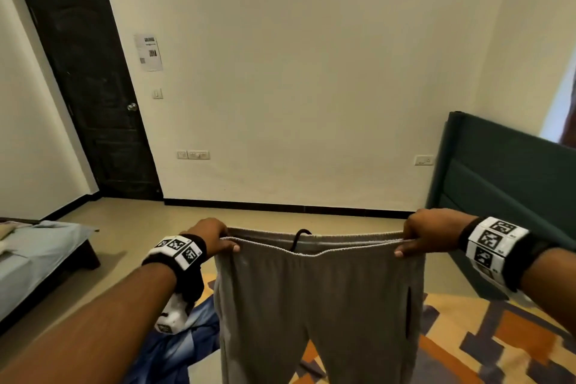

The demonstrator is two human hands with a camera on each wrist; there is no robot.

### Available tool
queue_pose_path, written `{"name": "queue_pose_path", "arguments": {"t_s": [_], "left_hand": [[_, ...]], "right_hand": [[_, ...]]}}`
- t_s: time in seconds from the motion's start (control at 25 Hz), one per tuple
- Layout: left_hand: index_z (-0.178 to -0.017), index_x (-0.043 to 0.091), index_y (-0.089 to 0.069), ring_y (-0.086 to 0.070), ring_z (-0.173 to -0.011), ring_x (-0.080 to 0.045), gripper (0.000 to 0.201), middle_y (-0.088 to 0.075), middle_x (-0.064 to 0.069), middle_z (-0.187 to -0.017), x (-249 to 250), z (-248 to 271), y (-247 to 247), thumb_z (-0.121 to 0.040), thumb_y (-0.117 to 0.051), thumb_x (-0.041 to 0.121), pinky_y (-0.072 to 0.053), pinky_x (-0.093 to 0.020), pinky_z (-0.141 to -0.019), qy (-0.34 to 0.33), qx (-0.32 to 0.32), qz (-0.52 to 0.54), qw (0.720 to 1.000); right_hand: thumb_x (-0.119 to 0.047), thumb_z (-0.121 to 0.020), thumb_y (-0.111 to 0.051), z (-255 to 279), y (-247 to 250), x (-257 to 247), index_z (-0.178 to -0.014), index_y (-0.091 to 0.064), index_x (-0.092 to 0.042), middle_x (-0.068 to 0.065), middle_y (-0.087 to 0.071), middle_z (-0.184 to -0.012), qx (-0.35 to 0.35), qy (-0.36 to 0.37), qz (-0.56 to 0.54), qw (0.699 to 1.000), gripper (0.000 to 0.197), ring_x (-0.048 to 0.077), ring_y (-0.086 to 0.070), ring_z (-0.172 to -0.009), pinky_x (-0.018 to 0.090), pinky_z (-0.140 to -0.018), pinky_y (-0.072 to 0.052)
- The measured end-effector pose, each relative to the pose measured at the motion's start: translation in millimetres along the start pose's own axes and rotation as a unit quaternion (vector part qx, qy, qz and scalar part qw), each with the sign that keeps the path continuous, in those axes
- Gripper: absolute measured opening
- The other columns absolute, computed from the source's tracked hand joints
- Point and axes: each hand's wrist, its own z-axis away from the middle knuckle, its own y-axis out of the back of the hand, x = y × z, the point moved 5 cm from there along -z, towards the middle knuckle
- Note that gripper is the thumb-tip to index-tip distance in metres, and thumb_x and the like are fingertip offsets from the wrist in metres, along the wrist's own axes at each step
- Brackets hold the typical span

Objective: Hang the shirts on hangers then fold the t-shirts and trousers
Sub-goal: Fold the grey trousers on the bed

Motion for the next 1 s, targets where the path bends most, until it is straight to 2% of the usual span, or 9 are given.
{"name": "queue_pose_path", "arguments": {"t_s": [0.12,0.24,0.32,0.4,0.48,0.64,0.76,0.88,1.0], "left_hand": [[-0.106,0.015,-0.071,-0.059,-0.092,-0.023,0.045,-0.06,-0.005,-0.094,-12.3,-8.4,4.7,-0.075,-0.073,0.047,-0.043,-0.026,-0.073,-0.01,0.041,0.023,0.999],[-0.116,0.022,-0.063,-0.051,-0.114,-0.031,0.064,-0.039,-0.01,-0.134,-37.4,-10.4,10.3,-0.072,-0.064,0.068,-0.043,-0.035,-0.097,0.036,0.131,0.045,0.99],[-0.119,0.025,-0.061,-0.044,-0.126,-0.037,0.066,-0.022,-0.008,-0.151,-45.7,-6.8,5.8,-0.079,-0.045,0.075,-0.037,-0.041,-0.104,0.075,0.141,0.078,0.984],[-0.116,0.019,-0.064,-0.043,-0.127,-0.036,0.057,-0.027,-0.011,-0.151,-48.3,-9.0,8.2,-0.088,-0.041,0.064,-0.037,-0.04,-0.103,0.086,0.165,0.126,0.974],[-0.123,0.014,-0.057,-0.045,-0.125,-0.034,0.044,-0.032,-0.012,-0.148,-43.8,-6.2,9.9,-0.09,-0.055,0.042,-0.04,-0.04,-0.1,0.07,0.183,0.153,0.969],[-0.14,0.019,-0.037,-0.054,-0.113,-0.038,0.06,0.015,-0.004,-0.158,-43.9,4.2,13.6,-0.085,-0.056,0.006,-0.046,-0.036,-0.088,0.048,0.142,0.135,0.98],[-0.142,0.028,-0.035,-0.061,-0.097,-0.036,0.073,0.033,-0.001,-0.153,-50.0,8.7,25.1,-0.081,-0.055,-0.006,-0.05,-0.032,-0.075,0.057,0.132,0.114,0.983],[-0.141,0.025,-0.035,-0.058,-0.108,-0.038,0.071,0.025,0.0,-0.155,-51.2,10.8,32.7,-0.079,-0.059,-0.002,-0.051,-0.035,-0.081,0.017,0.123,0.115,0.986],[-0.14,0.023,-0.037,-0.051,-0.12,-0.034,0.068,0.002,0.002,-0.159,-46.4,15.6,32.8,-0.077,-0.057,0.008,-0.048,-0.034,-0.089,-0.007,0.115,0.133,0.984]], "right_hand": [[-0.085,-0.071,-0.028,0.2,16.1,-10.8,-0.087,-0.07,-0.017,0.0,-0.066,-0.081,0.038,-0.008,-0.01,0.999,0.082,0.011,-0.057,-0.068,0.024,-0.062,-0.046],[-0.079,-0.079,-0.016,-3.7,29.3,-16.3,-0.078,-0.067,-0.014,0.001,-0.065,-0.076,0.13,-0.06,-0.022,0.989,0.083,0.016,-0.061,-0.068,0.03,-0.064,-0.05],[-0.07,-0.091,-0.023,-7.5,30.3,-24.0,-0.082,-0.063,-0.016,0.003,-0.065,-0.086,0.134,-0.109,0.003,0.985,0.068,0.02,-0.061,-0.076,0.032,-0.07,-0.049],[-0.06,-0.093,-0.041,-16.0,34.0,-35.6,-0.097,-0.065,-0.016,0.005,-0.064,-0.098,0.137,-0.131,0.01,0.982,0.05,0.024,-0.062,-0.086,0.034,-0.077,-0.05],[-0.052,-0.087,-0.055,-19.5,38.0,-46.1,-0.101,-0.065,-0.018,0.003,-0.06,-0.093,0.149,-0.117,0.0,0.982,0.038,0.022,-0.06,-0.083,0.034,-0.076,-0.053],[-0.037,-0.087,-0.057,-18.8,39.7,-55.2,-0.114,-0.063,-0.026,-0.001,-0.056,-0.111,0.116,-0.111,0.041,0.986,0.03,0.022,-0.061,-0.095,0.038,-0.081,-0.055],[-0.026,-0.084,-0.063,-21.5,40.8,-62.1,-0.132,-0.046,-0.026,0.003,-0.042,-0.127,0.098,-0.125,0.057,0.986,0.051,0.027,-0.062,-0.099,0.041,-0.081,-0.056],[-0.023,-0.076,-0.073,-27.3,40.4,-70.2,-0.145,-0.025,-0.028,0.004,-0.039,-0.135,0.08,-0.125,0.07,0.986,0.084,0.027,-0.062,-0.101,0.038,-0.079,-0.057],[-0.021,-0.075,-0.073,-32.1,41.5,-80.6,-0.15,-0.017,-0.027,0.005,-0.049,-0.133,0.028,-0.104,0.097,0.989,0.094,0.025,-0.059,-0.111,0.035,-0.085,-0.054]]}}
